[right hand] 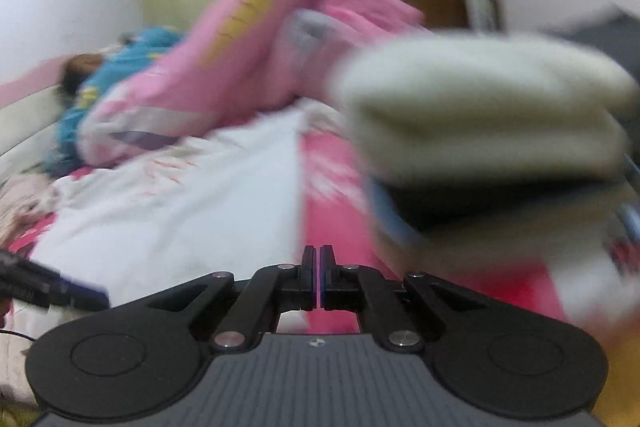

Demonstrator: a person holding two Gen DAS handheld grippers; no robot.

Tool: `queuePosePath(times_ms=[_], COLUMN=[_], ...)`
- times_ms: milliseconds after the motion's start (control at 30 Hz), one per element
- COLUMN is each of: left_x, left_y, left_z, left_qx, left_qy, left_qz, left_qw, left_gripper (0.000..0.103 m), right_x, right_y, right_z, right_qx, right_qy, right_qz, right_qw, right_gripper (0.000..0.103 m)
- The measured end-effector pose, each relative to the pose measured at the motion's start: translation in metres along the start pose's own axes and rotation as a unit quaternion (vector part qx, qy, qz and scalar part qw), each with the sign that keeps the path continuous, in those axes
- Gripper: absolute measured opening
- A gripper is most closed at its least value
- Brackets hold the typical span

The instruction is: Fold clothes

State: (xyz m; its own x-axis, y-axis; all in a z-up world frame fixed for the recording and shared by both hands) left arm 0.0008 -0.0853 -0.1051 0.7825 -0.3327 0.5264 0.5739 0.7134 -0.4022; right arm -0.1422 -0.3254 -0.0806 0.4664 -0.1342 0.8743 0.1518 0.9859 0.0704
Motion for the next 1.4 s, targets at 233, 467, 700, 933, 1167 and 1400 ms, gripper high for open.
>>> queuePosePath(times_ms=[233,467,700,933,1167,1400], left_x=[-0.042,-0.059,-0.053,-0.054,-0.056,-0.063], left_y=[0.061,0.123,0.169,0.179,0.169,0.181], left_z=[0.058,0.109,0.115,0.097,0.114,0.104], left_qx=[0.049,0.098,0.198,0.232,0.246,0.244], left_qy=[-0.044,-0.131,-0.166,-0.153,-0.153,-0.132], left_qz=[0.126,0.218,0.23,0.23,0.214,0.225], left_qw=[0.9898,0.9622,0.9382,0.9327,0.9329,0.9339], left_gripper=[0.032,0.035,0.047,0.031,0.003,0.003], right_x=[-0.008,-0.032,-0.011,-0.021,-0.001,-0.046], right_y=[0.018,-0.016,-0.016,-0.002,0.005,-0.008], right_z=[-0.072,-0.028,-0.037,-0.056,-0.013,-0.03], right_qx=[0.027,0.007,0.017,0.048,0.04,0.02], right_qy=[0.064,0.106,0.073,0.118,0.099,0.148], right_qz=[0.056,-0.037,-0.094,-0.122,-0.126,-0.143], right_qw=[0.996,0.994,0.993,0.984,0.986,0.978], right_gripper=[0.0,0.005,0.045,0.005,0.003,0.003])
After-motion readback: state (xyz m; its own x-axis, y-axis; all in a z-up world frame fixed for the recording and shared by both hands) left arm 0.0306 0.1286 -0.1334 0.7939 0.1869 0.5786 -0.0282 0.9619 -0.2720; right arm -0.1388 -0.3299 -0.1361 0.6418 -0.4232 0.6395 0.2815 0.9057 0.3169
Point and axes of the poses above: each gripper's, at about its wrist camera, not at the fingertips, and z roughly against the way its jaws point, y to its left, x to its top, the point moved 6 cm from there along -z, roughly the way its jaws point, and after that the axes turned 10 degrees about z, right-handed, at the moved point
